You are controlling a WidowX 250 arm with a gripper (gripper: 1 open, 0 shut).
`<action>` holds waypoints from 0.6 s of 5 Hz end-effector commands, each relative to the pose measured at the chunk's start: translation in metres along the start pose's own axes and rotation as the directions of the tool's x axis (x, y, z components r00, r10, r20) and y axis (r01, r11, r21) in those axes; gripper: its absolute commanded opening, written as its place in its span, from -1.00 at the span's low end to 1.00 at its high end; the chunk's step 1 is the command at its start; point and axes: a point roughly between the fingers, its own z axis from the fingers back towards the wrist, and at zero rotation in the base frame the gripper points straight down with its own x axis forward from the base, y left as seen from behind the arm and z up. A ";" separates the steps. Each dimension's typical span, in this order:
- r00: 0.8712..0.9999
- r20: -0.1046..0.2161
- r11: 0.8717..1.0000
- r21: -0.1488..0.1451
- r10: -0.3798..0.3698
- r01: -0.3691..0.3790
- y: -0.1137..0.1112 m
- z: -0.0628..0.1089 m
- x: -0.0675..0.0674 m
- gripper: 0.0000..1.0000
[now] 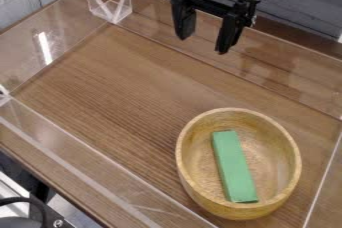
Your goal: Remove the green block from inside the brown bowl and put it on the table
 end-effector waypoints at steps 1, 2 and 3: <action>0.999 -0.013 0.999 -0.004 0.044 -0.044 -0.009 -0.005 -0.009 1.00; 0.988 0.004 0.988 -0.014 0.153 -0.153 -0.032 -0.004 -0.026 1.00; 0.962 0.025 0.962 -0.030 0.271 -0.270 -0.054 -0.002 -0.044 1.00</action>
